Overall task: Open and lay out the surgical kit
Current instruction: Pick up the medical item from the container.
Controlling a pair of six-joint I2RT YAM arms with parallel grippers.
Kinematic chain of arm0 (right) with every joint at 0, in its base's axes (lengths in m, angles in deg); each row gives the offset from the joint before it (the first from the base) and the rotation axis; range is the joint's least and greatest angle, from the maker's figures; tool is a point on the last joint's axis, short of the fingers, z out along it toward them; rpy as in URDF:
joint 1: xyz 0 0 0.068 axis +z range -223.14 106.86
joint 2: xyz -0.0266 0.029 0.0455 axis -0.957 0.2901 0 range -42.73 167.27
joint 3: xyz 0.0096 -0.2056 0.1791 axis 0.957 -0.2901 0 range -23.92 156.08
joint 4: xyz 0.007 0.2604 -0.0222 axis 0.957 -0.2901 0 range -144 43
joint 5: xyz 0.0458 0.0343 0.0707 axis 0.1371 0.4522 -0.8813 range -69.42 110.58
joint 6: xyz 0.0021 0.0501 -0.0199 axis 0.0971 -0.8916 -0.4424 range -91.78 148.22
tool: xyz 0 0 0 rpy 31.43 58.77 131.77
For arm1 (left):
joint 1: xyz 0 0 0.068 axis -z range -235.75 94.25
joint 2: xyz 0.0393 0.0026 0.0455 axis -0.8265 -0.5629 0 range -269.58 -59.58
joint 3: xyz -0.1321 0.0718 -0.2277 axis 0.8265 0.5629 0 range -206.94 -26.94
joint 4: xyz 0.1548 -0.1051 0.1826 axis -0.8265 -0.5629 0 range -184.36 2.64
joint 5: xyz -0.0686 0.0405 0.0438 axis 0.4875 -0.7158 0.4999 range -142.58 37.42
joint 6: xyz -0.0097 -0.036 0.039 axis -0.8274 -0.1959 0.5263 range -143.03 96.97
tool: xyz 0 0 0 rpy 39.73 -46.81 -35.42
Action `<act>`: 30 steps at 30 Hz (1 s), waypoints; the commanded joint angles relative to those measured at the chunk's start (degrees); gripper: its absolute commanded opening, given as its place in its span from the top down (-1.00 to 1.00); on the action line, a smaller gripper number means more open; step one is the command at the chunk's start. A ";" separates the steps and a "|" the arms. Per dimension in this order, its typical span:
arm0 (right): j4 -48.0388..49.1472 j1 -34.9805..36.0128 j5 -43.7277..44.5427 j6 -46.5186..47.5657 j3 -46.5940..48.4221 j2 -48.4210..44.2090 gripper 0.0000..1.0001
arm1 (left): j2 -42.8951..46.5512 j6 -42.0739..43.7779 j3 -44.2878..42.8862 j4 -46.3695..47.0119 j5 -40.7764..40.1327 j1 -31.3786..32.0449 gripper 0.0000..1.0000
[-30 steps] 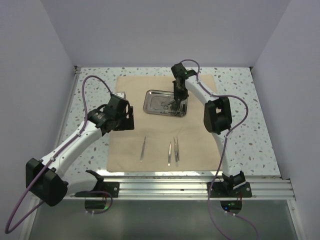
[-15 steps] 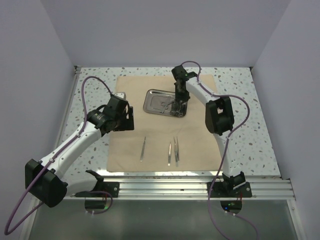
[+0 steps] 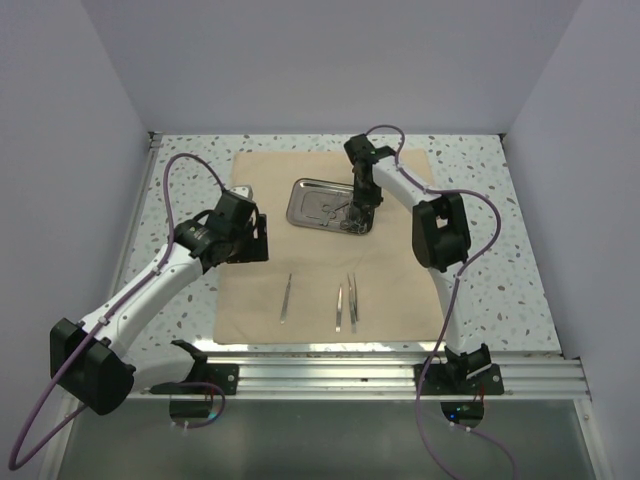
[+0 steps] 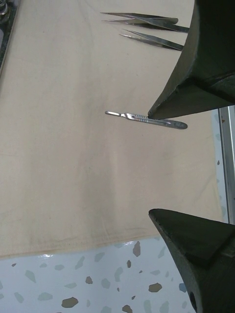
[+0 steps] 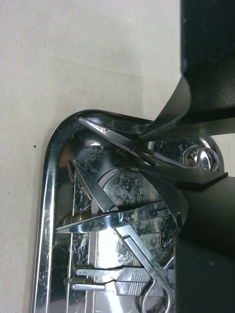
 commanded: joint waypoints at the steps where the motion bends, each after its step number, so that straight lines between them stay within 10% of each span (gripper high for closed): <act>1: -1.84 0.00 -1.53 -2.79 -1.45 2.84 0.35 | 1.06 0.06 0.53 0.82 0.74 -0.49 -0.54; 16: -8.78 2.99 -1.10 -3.93 16.03 16.11 0.48 | -3.78 2.26 0.09 3.10 1.70 -0.58 -0.51; 24: -10.63 3.00 0.84 -3.93 12.44 16.73 1.00 | -5.36 3.93 0.45 5.12 2.50 -1.72 -0.50; 30: -9.66 3.08 0.31 -2.53 11.99 16.21 1.00 | -6.50 5.42 0.18 6.35 3.81 -2.95 -0.49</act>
